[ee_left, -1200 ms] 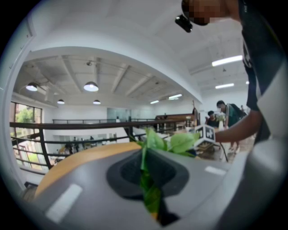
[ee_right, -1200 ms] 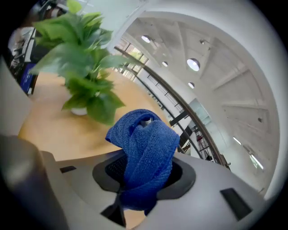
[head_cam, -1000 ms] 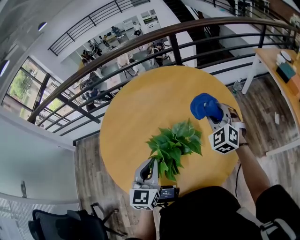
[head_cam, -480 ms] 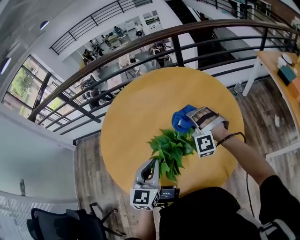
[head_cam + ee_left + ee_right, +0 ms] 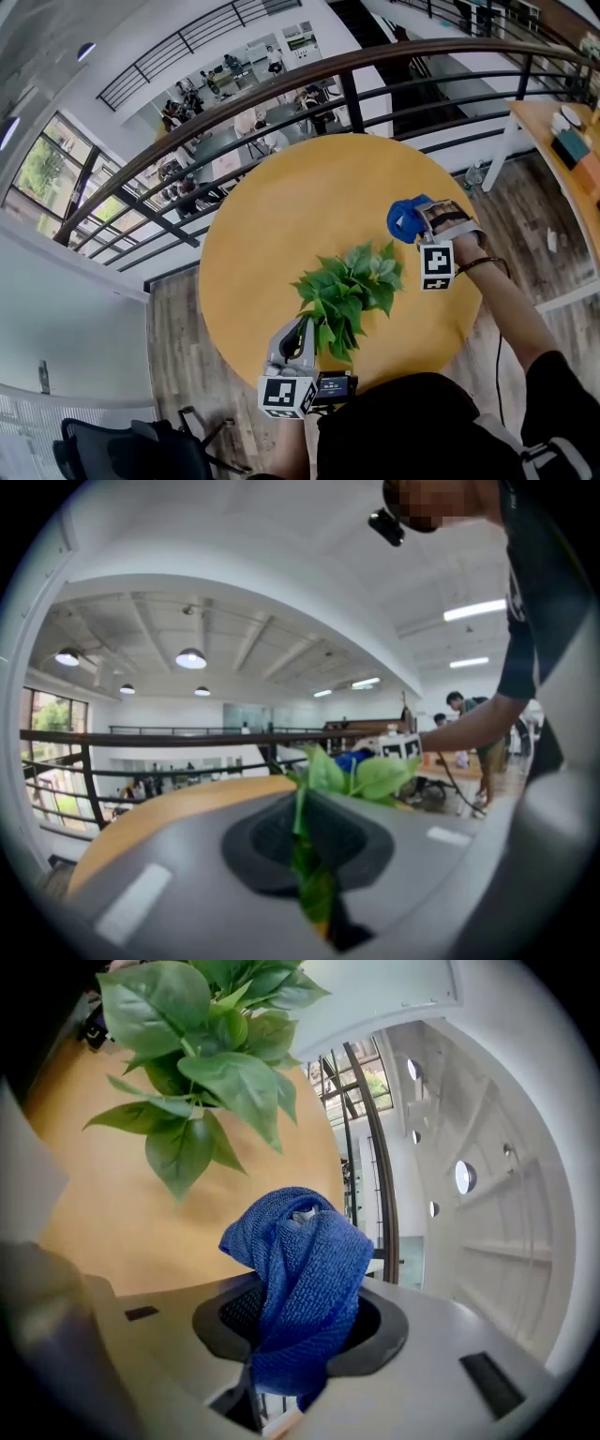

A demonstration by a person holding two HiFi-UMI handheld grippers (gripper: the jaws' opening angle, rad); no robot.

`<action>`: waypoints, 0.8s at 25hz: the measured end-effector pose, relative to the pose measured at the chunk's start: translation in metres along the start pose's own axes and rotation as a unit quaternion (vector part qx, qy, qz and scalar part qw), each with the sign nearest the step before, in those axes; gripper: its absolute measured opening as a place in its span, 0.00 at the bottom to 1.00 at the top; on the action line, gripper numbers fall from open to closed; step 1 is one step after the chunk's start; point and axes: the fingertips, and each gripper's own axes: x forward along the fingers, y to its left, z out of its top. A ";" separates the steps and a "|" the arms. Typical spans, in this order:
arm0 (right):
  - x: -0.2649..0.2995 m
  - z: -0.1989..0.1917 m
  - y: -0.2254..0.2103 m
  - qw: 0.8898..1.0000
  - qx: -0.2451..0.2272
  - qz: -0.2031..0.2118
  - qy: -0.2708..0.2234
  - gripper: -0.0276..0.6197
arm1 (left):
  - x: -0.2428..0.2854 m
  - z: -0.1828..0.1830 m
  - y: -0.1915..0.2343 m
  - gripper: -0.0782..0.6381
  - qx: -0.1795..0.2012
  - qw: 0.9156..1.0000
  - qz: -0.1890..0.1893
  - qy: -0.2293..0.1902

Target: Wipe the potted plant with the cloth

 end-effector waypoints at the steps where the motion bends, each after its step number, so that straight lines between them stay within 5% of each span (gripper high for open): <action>1: -0.001 -0.009 0.005 1.000 0.011 0.006 0.008 0.30 | 0.000 0.000 0.000 0.12 0.000 1.000 0.000 0.000; 6: -0.033 -0.018 0.008 0.991 0.134 0.005 -0.028 0.30 | 0.002 0.002 -0.002 0.12 0.002 1.000 -0.002 -0.003; 10: -0.088 0.015 -0.017 0.963 0.243 -0.016 -0.120 0.30 | 0.003 0.003 -0.002 0.12 0.004 1.000 -0.001 -0.004; 15: -0.116 0.052 0.001 0.960 0.230 -0.026 -0.159 0.30 | 0.003 0.001 -0.003 0.12 0.004 1.000 -0.001 -0.001; 20: -0.083 0.033 0.071 0.974 0.209 0.039 -0.084 0.30 | 0.001 0.000 -0.004 0.12 0.005 1.000 0.000 -0.001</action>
